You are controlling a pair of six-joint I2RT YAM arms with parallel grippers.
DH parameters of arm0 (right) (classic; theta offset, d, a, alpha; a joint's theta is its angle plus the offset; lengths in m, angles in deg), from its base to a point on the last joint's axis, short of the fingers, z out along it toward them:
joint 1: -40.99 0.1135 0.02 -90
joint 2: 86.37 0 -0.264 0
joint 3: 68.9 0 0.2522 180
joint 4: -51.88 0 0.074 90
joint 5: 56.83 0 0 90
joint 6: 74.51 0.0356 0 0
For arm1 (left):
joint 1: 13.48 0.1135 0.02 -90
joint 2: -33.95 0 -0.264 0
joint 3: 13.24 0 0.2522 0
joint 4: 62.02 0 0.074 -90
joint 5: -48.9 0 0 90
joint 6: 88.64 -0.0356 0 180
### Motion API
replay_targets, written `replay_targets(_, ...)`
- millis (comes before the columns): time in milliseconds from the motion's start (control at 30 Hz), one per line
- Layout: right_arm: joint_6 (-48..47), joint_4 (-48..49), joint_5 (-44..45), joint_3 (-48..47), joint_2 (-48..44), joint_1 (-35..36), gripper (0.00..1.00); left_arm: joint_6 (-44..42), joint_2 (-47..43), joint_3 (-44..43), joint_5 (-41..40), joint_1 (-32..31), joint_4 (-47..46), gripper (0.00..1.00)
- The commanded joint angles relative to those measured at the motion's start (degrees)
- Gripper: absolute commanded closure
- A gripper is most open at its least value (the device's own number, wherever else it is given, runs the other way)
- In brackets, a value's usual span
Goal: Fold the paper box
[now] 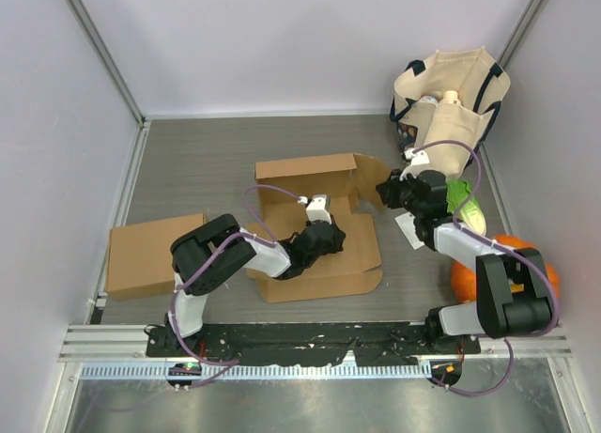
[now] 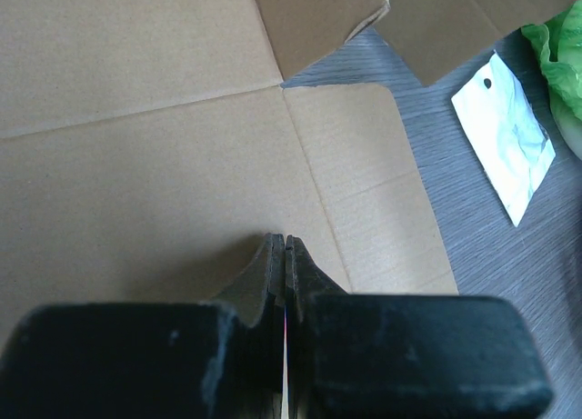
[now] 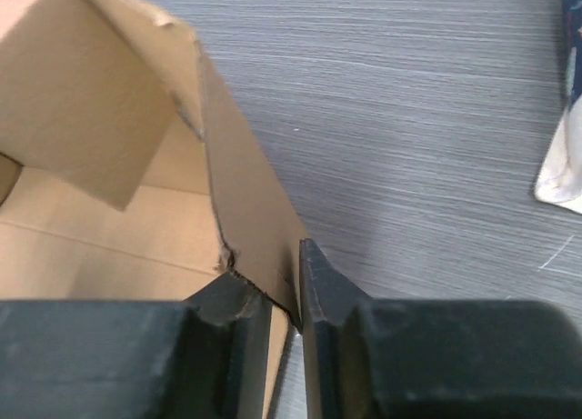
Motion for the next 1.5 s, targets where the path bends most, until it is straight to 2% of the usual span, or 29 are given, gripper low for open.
replay_targets(0, 1.21, -3.21, 3.27, -2.43, -6.19, 2.68, 0.82, 0.66, 1.57, -1.24, -1.44, 0.21, 1.66, 1.0)
replay_targets(67, 2.18, -6.03, 5.72, -3.3, -7.34, 3.56, 0.87, 0.75, 1.57, -1.33, -1.35, 0.3, 2.01, 1.0)
replay_targets(200, 6.75, -10.52, 10.29, -3.22, -9.28, 7.33, 0.88, 0.75, 1.84, -1.59, -1.79, 0.38, 2.18, 1.0)
replay_targets(367, 9.47, -15.79, 24.23, -4.62, -9.46, 14.98, 0.85, 1.19, 2.45, -2.2, -1.09, 0.38, 2.1, 1.0)
replay_targets(533, 16.59, -16.6, 31.22, -1.83, -9.89, 19.03, 0.76, 0.84, 2.54, -2.47, -1.0, 0.38, 2.27, 1.0)
replay_targets(667, 18.36, -9.75, 22.55, 2.84, -9.37, 19.65, 0.62, 0.84, 2.45, -2.29, -0.91, 0.38, 2.27, 1.0)
replay_targets(700, 17.66, -7.82, 16.25, 3.11, -9.54, 19.65, 0.49, 0.84, 2.54, -2.12, -0.91, 0.38, 2.18, 1.0)
replay_targets(767, 15.9, -7.1, 8.41, 2.33, -9.89, 19.13, 0.39, 0.84, 2.63, -1.94, -0.74, 0.38, 2.1, 1.0)
replay_targets(867, 12.83, -17.7, 4.34, -1.54, -14.54, 17.99, 0.32, 0.66, 2.37, -1.15, -0.74, 0.56, 2.01, 1.0)
replay_targets(967, 13.26, -24.05, 6.17, -3.21, -23.76, 16.41, 0.24, 0.75, 2.63, -0.8, -0.56, 0.91, 1.13, 1.0)
replay_targets(1000, 13.26, -25.54, 10.09, -4.26, -28.39, 15.96, 0.24, 1.1, 2.8, -0.88, 0.05, 1.0, 1.04, 1.0)
replay_targets(1100, 11.77, -30.82, 24.84, -5.5, -33.61, 15.17, 0.21, 1.36, 3.16, -0.97, 0.76, 1.17, 0.87, 1.0)
replay_targets(1133, 10.46, -31.18, 34.98, -5.24, -33.63, 14.47, 0.2, 1.54, 3.24, -0.89, 0.85, 1.17, 0.78, 1.0)
replay_targets(1200, 6.69, -31.18, 42.35, -5.59, -31.62, 9.84, 0.19, 1.63, 3.33, -0.89, 1.11, 1.17, 0.69, 1.0)
replay_targets(1233, 5.01, -31.18, 42.82, -6.37, -26.64, 7.37, 0.19, 1.8, 3.42, -0.89, 1.46, 1.09, 0.6, 1.0)
replay_targets(1300, 2.72, -30.57, 40.2, -8.57, -20.74, 0.53, 0.19, 1.8, 3.42, -0.8, 1.81, 1.17, 0.52, 1.0)
replay_targets(1333, -1.38, -29.61, 36.36, -9.45, -15.83, -0.99, 0.2, 1.89, 3.33, -0.71, 2.16, 1.17, 0.6, 1.0)
replay_targets(1367, -3.51, -28.47, 29.1, -9.89, -13.44, -1.52, 0.21, 1.72, 3.33, -0.71, 2.25, 1.17, 0.51, 1.0)
replay_targets(1433, -8.69, -24.71, 21.42, -9.64, -11.05, -1.53, 0.23, 1.8, 3.42, -0.71, 2.6, 1.17, 0.51, 1.0)
replay_targets(1467, -8.37, -23.46, 16.76, -8.85, -10.43, -1.44, 0.24, 1.72, 3.42, -0.71, 2.69, 1.17, 0.43, 1.0)
